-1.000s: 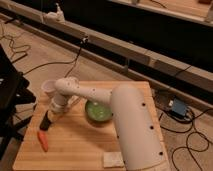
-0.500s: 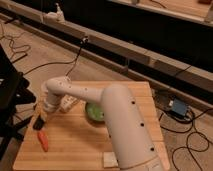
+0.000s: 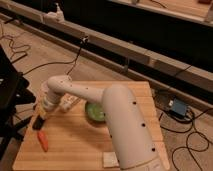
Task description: Push the eraser across the table
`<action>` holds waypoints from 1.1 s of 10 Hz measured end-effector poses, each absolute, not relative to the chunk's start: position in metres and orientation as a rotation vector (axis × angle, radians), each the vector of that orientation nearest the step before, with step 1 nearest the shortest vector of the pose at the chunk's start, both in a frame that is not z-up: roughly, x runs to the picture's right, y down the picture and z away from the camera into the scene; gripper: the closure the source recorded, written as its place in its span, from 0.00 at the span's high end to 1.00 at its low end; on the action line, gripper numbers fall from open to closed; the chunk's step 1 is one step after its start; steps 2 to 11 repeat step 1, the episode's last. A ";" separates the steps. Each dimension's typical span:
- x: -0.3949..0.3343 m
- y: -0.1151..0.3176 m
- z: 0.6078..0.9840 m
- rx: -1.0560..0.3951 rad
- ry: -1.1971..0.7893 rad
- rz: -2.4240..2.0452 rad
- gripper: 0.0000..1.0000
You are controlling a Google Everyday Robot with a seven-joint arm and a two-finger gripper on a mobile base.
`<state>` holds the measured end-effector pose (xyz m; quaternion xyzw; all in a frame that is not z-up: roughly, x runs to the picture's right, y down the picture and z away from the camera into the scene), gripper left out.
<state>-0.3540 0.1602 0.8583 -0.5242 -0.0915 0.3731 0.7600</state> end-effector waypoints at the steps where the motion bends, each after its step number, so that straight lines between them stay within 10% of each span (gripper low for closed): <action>1: -0.356 0.161 0.858 -1.143 -0.200 0.810 0.11; 11: -0.356 0.161 0.858 -1.143 -0.200 0.810 0.11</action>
